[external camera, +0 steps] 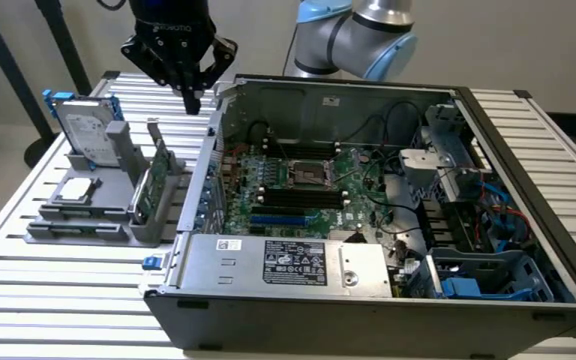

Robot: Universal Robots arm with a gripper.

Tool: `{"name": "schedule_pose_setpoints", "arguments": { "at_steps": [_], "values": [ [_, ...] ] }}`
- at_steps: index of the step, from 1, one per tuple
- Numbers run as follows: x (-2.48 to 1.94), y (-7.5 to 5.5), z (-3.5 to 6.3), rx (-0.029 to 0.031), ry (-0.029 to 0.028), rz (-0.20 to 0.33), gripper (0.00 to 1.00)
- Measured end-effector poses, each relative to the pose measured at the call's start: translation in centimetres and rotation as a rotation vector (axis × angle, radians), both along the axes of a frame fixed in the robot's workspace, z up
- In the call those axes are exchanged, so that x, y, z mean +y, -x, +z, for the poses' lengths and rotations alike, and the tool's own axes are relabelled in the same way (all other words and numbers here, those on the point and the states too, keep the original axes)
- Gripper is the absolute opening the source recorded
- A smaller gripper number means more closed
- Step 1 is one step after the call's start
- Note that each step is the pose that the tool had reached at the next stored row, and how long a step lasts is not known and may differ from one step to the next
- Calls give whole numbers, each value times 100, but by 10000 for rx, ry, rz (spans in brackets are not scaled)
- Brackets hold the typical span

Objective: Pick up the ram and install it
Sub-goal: 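Reach for the ram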

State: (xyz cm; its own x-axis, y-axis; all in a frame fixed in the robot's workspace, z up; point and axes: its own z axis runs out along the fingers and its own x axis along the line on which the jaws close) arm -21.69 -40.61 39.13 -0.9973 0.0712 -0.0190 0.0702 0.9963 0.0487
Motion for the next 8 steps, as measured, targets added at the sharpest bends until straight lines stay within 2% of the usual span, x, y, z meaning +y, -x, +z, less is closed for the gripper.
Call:
{"name": "schedule_pose_setpoints", "arguments": {
  "at_steps": [8],
  "values": [
    [-44, 366, -14, -1, 7, 0, 11]
  ]
}}
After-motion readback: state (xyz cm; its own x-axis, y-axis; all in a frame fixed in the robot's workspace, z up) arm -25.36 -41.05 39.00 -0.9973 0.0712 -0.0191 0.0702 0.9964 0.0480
